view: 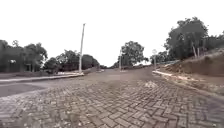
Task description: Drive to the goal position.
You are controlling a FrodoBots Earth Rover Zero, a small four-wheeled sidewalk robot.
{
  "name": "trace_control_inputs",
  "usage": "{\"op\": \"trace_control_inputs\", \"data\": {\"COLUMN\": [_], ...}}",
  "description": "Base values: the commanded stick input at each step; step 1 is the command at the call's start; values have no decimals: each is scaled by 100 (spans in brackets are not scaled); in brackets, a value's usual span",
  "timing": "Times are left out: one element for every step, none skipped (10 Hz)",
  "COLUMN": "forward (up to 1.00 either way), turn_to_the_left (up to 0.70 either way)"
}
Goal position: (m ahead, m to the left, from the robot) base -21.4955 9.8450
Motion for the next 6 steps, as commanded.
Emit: {"op": "trace_control_inputs", "data": {"forward": [100,1,0,0,100,100], "turn_to_the_left": [27,45,45,45,27,27]}}
